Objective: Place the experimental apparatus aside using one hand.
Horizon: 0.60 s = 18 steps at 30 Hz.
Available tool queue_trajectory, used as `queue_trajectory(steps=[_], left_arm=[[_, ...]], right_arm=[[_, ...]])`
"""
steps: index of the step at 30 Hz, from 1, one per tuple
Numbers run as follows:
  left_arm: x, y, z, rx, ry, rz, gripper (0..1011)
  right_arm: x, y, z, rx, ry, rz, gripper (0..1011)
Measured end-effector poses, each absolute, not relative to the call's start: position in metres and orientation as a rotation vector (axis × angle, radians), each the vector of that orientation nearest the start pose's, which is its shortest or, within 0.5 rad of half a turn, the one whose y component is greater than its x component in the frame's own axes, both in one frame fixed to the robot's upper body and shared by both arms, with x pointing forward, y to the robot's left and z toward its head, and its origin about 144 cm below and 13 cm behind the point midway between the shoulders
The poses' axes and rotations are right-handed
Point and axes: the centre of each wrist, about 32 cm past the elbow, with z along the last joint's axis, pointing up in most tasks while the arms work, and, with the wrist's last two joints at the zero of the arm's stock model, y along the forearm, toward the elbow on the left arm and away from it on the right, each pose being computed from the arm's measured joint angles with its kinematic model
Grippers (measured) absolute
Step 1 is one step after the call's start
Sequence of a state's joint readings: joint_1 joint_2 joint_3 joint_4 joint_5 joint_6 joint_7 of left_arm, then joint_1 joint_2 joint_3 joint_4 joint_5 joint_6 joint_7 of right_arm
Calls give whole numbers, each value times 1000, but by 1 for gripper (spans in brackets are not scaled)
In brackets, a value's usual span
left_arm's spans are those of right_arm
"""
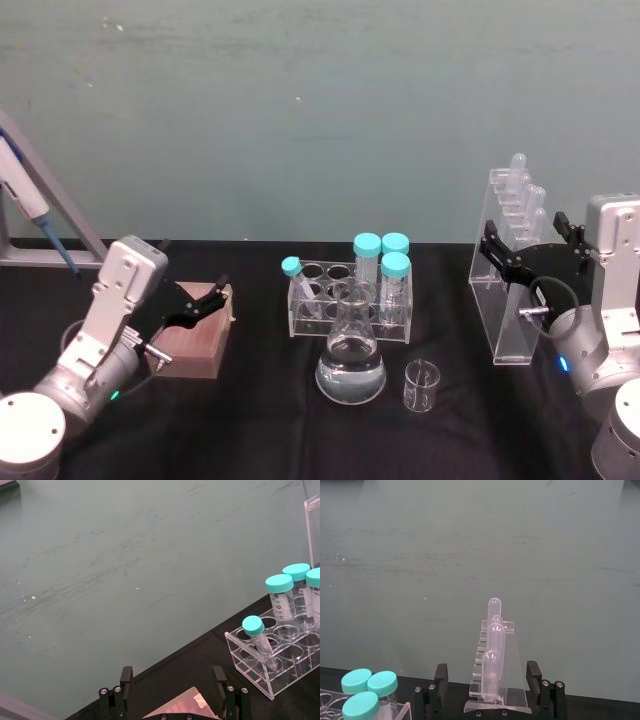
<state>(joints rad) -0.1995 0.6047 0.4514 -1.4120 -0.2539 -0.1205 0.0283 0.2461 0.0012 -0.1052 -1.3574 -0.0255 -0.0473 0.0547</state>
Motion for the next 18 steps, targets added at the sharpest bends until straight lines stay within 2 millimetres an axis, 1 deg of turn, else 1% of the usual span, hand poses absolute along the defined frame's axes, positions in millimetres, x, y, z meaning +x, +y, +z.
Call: queue_trajectory(steps=[15, 18], left_arm=[[489, 310, 1140, 304, -285, 1248, 1000], [489, 310, 1140, 305, -285, 1248, 1000]], right_arm=[[528, -194, 1164, 23, -100, -1413, 998], [528, -194, 1164, 23, -100, -1413, 947]])
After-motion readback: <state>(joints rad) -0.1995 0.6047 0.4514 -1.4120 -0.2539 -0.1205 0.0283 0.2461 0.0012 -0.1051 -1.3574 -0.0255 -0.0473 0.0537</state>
